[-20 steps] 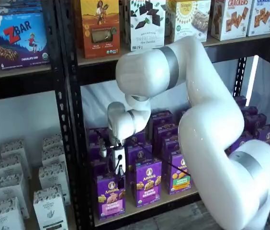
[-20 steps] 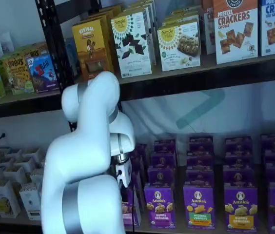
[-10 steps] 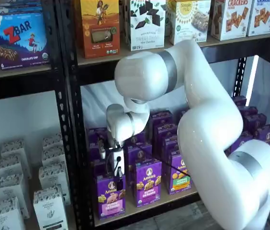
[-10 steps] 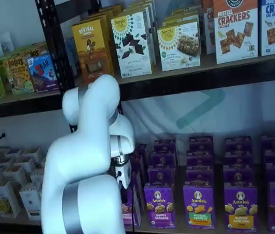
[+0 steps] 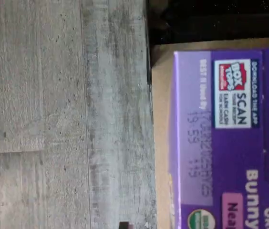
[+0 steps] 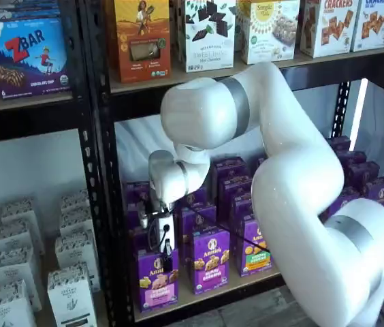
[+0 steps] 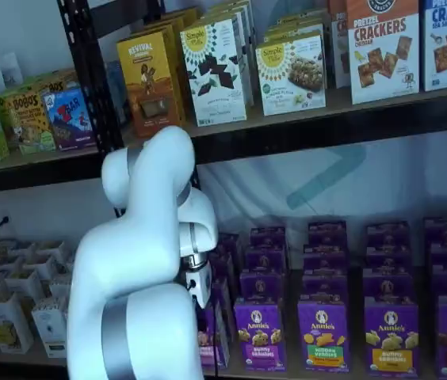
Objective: Pick up the purple box with a pink patch in the middle, on the bottom shelf, the first box from the left
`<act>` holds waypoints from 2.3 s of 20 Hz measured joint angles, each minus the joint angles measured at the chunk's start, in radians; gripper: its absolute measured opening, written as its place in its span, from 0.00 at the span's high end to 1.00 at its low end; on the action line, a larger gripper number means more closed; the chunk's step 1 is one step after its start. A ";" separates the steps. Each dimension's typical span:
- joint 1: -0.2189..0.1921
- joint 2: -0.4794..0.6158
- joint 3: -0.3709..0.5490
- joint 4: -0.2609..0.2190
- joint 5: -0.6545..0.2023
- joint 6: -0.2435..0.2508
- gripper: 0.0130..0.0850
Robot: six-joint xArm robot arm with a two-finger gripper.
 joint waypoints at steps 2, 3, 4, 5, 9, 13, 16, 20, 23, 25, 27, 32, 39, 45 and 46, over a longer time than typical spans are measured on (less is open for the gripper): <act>0.001 0.003 -0.002 -0.004 -0.004 0.005 0.28; 0.002 0.005 -0.004 -0.008 -0.005 0.008 0.28; 0.002 0.006 -0.005 -0.009 -0.006 0.010 0.28; 0.003 0.009 -0.007 -0.010 -0.008 0.012 0.28; 0.004 0.014 -0.010 -0.011 -0.015 0.013 0.28; 0.003 0.016 -0.010 -0.013 -0.022 0.014 0.28; 0.002 0.018 -0.011 -0.011 -0.021 0.011 0.28; 0.001 0.019 -0.014 -0.004 -0.017 0.004 0.33; 0.000 0.018 -0.012 -0.003 -0.017 0.002 0.44; -0.002 0.016 -0.008 -0.011 -0.021 0.007 0.50; -0.002 0.016 -0.006 -0.015 -0.022 0.010 0.50; -0.005 0.013 0.000 -0.014 -0.023 0.007 0.61; -0.006 0.004 0.019 -0.023 -0.043 0.013 0.67; -0.001 -0.033 0.076 -0.064 -0.053 0.053 0.67; 0.000 -0.045 0.097 -0.070 -0.062 0.060 0.67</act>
